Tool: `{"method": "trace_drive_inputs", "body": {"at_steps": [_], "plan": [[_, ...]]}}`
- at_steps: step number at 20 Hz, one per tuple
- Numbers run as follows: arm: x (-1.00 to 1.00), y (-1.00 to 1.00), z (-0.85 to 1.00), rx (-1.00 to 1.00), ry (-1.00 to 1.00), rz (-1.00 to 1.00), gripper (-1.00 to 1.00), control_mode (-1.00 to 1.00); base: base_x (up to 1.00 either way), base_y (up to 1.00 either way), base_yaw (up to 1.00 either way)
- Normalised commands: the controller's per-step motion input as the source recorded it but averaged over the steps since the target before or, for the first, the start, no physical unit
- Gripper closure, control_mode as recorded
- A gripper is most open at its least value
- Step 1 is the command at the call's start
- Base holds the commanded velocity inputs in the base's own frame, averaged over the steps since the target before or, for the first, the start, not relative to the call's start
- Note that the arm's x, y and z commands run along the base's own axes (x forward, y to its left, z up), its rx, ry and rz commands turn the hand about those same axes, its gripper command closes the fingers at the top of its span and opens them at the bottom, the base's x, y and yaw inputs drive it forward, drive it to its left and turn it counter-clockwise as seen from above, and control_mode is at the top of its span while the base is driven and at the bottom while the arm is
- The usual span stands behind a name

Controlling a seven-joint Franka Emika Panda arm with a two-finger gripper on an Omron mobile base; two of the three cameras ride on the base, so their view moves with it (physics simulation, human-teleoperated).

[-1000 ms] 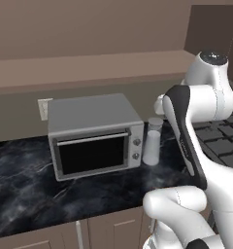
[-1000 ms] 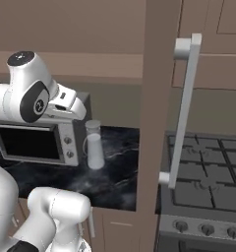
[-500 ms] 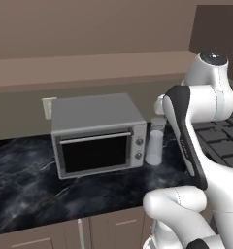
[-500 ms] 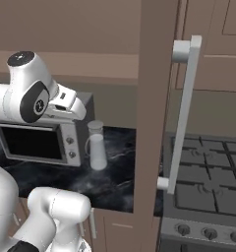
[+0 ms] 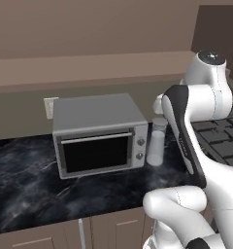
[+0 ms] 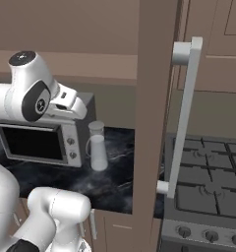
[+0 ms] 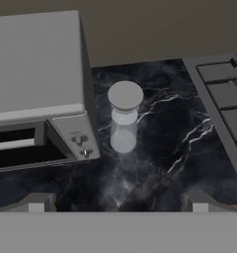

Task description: There is a tray on the dining counter. Grab the cup, mug, and pitcher and place them on the tray. The pitcher may be placed next to the tray if it cannot fit the tray.

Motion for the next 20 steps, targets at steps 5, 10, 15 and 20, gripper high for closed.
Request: {"method": "trace_drive_inputs", "body": {"at_steps": [5,10,15,20], "plan": [[0.18,0.00,-0.18,0.00,0.00,0.00,-1.00,-1.00,0.00,0.00,0.00],[0.09,0.00,-0.28,0.00,0.00,0.00,-1.00,-1.00,0.00,0.00,0.00],[0.07,0.00,-0.34,0.01,0.00,0.00,-1.00,-1.00,0.00,0.00,0.00],[0.01,-0.01,-0.39,0.03,0.00,0.00,-1.00,-1.00,0.00,0.00,0.00]]}}
